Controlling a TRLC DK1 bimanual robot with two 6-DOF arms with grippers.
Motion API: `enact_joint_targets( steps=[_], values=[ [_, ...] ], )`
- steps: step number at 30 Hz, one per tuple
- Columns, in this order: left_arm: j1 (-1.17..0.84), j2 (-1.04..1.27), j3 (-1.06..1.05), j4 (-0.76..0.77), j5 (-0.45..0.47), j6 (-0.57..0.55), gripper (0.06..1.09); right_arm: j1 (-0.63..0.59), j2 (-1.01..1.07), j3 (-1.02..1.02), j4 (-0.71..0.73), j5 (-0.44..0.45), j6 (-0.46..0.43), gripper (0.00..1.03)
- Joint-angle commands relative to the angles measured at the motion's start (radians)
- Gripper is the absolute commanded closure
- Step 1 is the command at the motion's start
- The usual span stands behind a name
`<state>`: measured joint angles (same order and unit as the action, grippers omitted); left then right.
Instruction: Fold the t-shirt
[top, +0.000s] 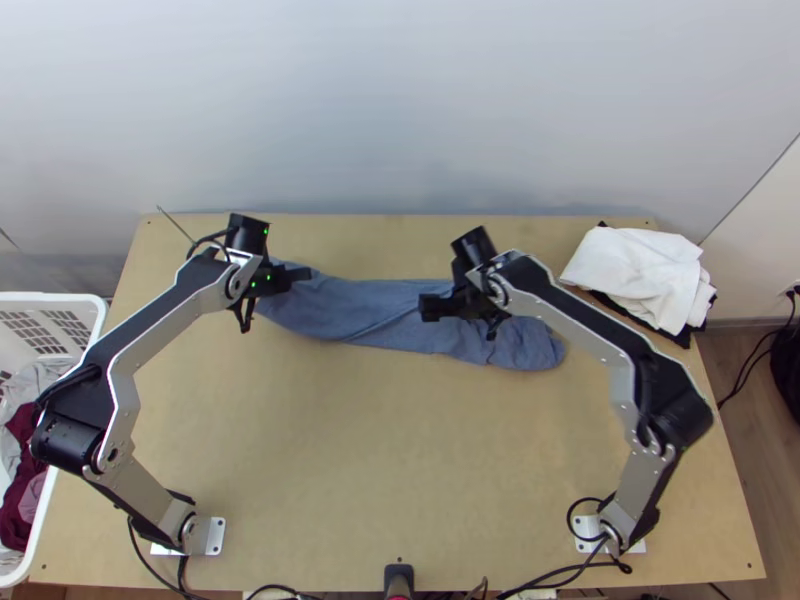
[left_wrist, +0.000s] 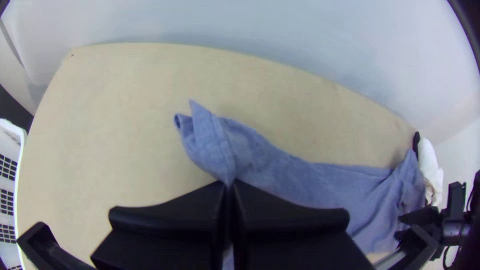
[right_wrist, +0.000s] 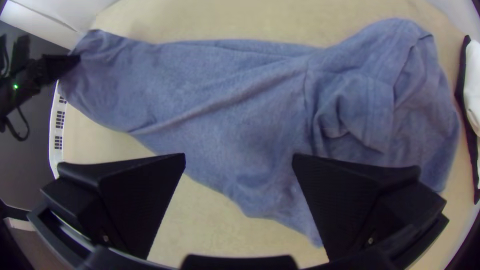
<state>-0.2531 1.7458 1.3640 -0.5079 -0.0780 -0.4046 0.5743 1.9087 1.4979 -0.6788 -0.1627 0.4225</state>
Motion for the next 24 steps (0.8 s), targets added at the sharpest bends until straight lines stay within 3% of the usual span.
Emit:
enact_joint_targets(
  steps=[1, 5, 12, 24],
  values=[
    [-0.044, -0.006, 0.127, -0.038, 0.009, -0.014, 1.05, 0.015, 0.093, -0.002, 0.015, -0.001, 0.001, 0.03],
    [-0.080, -0.005, 0.207, -0.058, 0.030, -0.022, 1.05, -0.007, 0.124, -0.013, 0.013, -0.001, 0.004, 0.03],
    [-0.137, 0.017, 0.279, -0.092, 0.050, -0.040, 1.05, -0.111, 0.079, 0.015, -0.018, -0.110, 0.050, 0.03],
    [-0.293, 0.058, 0.343, -0.077, 0.076, -0.080, 1.05, -0.223, -0.252, 0.143, -0.314, -0.297, 0.045, 0.03]
  ],
)
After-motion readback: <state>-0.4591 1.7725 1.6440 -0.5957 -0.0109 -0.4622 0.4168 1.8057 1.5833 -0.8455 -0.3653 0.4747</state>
